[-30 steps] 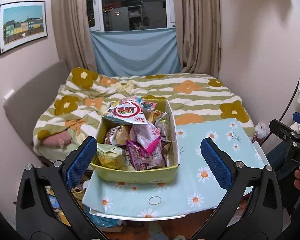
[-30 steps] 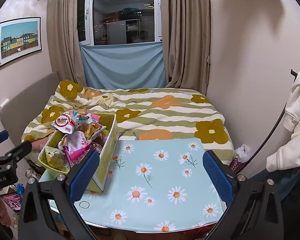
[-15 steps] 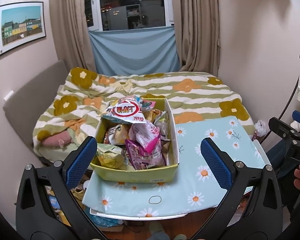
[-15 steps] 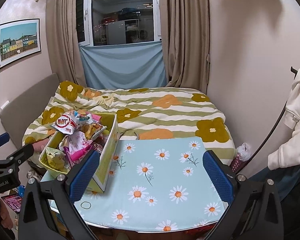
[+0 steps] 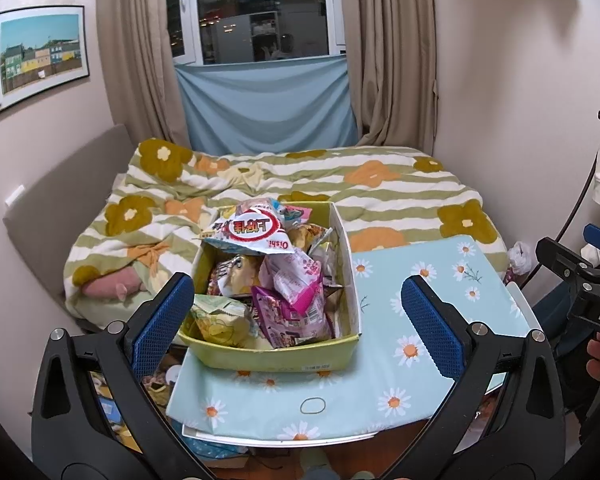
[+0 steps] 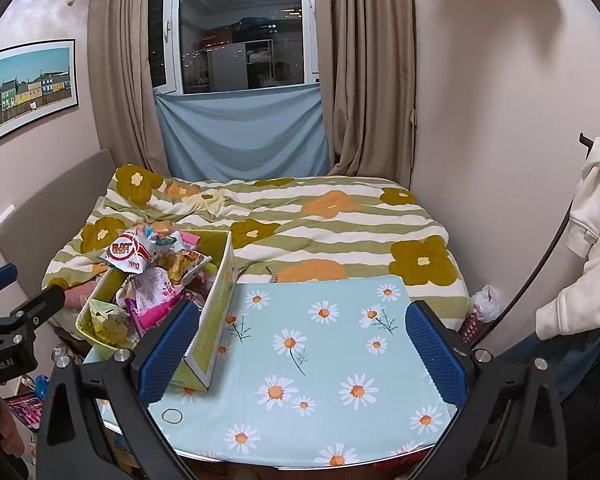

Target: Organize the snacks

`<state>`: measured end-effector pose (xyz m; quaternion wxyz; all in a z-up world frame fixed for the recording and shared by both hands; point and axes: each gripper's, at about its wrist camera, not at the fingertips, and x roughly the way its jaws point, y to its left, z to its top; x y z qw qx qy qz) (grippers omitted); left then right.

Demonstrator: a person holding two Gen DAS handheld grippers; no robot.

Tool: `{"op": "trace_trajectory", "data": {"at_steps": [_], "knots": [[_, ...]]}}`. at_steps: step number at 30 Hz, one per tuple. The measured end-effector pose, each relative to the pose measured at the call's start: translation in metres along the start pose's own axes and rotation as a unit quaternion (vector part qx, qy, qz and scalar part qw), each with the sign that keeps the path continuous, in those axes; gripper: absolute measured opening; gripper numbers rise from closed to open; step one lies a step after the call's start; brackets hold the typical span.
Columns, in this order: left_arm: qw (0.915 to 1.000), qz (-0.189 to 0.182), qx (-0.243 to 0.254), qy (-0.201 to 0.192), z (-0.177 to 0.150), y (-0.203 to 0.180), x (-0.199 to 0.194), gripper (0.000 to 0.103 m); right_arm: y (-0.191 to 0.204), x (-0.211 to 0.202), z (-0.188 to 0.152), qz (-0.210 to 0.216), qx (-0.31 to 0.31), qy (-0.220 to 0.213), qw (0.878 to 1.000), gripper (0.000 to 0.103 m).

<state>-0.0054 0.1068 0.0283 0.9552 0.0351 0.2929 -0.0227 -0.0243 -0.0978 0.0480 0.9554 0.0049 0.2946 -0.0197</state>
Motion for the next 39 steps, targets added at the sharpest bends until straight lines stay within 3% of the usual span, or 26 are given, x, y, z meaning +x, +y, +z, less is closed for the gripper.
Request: {"op": "trace_trajectory", "data": {"at_steps": [39], "knots": [[0.9999, 0.003, -0.01, -0.012, -0.0027, 0.0074, 0.0002, 0.103, 0.007, 0.0024, -0.0003, 0.0, 0.003, 0.002, 1.0, 0.103]]}}
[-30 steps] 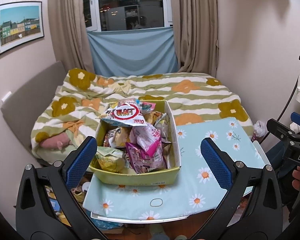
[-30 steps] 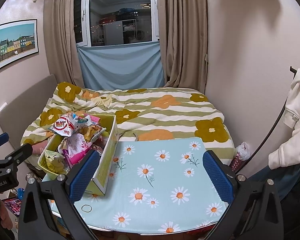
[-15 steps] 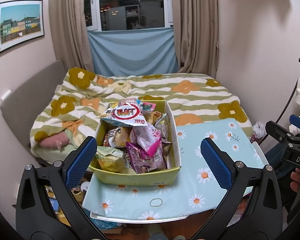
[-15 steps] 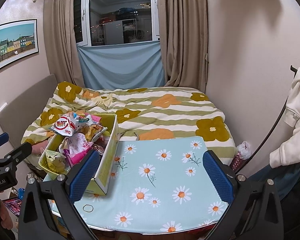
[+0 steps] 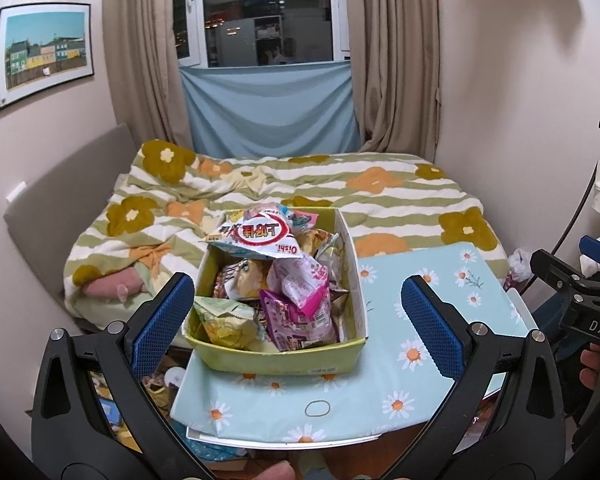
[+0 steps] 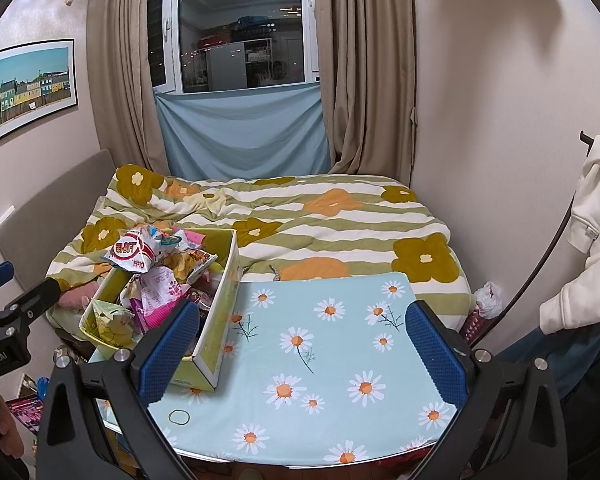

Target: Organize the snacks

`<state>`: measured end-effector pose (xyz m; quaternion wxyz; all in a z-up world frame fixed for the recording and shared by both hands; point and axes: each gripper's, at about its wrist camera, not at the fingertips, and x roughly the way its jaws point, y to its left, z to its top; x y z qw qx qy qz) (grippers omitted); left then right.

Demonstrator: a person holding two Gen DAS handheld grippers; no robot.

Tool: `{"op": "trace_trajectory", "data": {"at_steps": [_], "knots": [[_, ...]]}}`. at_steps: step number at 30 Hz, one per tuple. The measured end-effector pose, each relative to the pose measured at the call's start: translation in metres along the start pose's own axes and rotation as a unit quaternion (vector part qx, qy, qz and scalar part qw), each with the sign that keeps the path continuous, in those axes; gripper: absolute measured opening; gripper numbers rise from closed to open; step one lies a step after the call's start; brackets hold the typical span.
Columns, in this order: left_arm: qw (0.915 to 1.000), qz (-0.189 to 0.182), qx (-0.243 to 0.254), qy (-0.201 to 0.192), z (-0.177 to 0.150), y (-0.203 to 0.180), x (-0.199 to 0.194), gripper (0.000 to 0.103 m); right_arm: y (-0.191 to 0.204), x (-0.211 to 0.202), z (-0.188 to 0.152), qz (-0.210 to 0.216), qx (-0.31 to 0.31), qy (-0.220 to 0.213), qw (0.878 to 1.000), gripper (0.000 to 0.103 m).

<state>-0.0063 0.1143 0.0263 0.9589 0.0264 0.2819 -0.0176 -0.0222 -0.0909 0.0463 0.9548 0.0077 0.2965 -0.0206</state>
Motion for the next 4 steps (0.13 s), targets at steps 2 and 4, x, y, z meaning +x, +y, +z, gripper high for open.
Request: {"op": "trace_trajectory", "data": {"at_steps": [2, 4], "knots": [[1.0, 0.001, 0.002, -0.002, -0.0007, -0.0003, -0.0001, 0.103, 0.0003, 0.0, 0.0, -0.001, 0.0, 0.0, 1.0, 0.103], [1.0, 0.002, 0.002, -0.002, -0.0004, -0.0005, -0.0008, 0.103, 0.0006, 0.0, 0.0, 0.0, 0.0, 0.0, 1.0, 0.103]]}}
